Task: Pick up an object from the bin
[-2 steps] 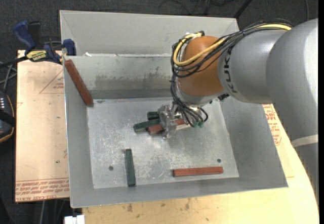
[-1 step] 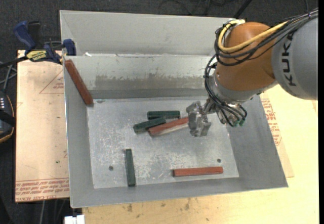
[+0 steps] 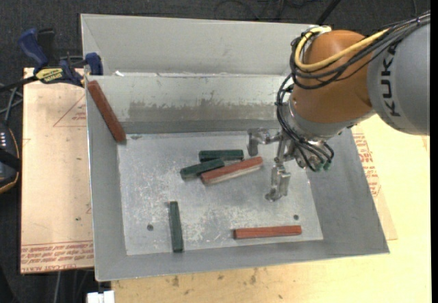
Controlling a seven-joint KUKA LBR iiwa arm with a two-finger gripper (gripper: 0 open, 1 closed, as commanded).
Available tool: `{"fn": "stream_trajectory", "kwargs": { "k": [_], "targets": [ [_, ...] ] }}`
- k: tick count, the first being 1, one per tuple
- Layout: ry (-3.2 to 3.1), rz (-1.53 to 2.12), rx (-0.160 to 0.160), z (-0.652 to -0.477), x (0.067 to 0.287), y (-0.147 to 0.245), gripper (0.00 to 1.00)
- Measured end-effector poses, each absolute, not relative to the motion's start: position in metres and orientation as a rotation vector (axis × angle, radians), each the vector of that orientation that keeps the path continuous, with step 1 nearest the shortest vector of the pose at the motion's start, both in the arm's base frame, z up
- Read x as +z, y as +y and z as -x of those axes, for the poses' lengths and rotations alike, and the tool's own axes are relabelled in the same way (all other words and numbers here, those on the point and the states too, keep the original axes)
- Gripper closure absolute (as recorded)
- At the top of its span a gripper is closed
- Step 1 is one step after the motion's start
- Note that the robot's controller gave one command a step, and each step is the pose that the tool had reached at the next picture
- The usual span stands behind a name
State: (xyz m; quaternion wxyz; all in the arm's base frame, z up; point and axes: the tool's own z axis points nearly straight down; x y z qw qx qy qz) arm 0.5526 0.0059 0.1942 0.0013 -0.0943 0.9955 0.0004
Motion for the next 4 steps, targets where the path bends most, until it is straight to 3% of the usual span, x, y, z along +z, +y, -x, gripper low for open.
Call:
{"fn": "stream_trajectory", "kwargs": {
  "k": [1,2,3,4],
  "targets": [
    [3.125,0.296,0.002,-0.553,0.194,0.006,0.00],
    [3.104,0.392,-0.001,-0.593,0.151,0.012,0.00],
    [3.123,0.293,0.000,-0.609,0.101,0.052,0.00],
    [3.063,0.651,0.004,-0.634,0.075,0.072,1.00]
  ]
}}
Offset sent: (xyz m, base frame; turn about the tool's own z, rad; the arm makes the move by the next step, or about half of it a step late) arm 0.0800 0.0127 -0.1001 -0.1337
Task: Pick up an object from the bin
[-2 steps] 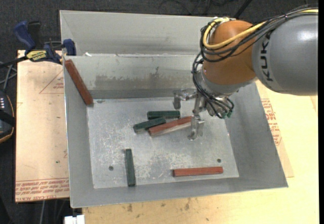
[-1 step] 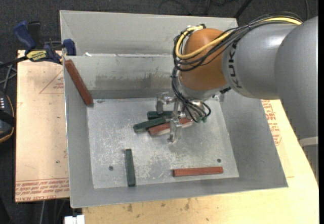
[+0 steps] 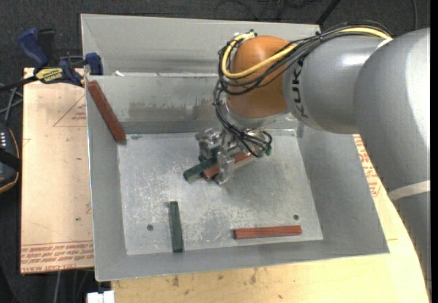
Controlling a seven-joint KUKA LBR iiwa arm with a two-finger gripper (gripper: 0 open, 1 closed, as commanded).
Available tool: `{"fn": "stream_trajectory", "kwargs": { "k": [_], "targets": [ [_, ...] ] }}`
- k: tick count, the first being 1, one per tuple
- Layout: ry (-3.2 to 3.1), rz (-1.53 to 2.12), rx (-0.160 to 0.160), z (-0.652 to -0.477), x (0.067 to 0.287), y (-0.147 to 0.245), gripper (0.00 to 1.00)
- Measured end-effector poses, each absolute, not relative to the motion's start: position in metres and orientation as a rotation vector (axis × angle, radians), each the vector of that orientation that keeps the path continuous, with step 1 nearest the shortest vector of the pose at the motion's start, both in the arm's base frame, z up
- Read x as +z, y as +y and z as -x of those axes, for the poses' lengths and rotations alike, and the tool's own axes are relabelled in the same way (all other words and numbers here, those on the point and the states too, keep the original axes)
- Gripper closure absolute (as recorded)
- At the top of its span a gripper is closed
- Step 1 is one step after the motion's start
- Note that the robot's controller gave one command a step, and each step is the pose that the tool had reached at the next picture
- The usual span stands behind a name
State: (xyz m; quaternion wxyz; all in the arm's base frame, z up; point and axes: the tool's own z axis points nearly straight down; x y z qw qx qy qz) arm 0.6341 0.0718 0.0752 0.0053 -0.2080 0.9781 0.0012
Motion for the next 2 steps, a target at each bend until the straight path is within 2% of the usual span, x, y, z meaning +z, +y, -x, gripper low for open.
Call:
{"fn": "stream_trajectory", "kwargs": {
  "k": [1,2],
  "targets": [
    [3.063,0.651,0.004,-0.634,0.075,0.072,1.00],
    [3.074,0.597,-0.001,-0.604,0.250,0.051,1.00]
  ]
}}
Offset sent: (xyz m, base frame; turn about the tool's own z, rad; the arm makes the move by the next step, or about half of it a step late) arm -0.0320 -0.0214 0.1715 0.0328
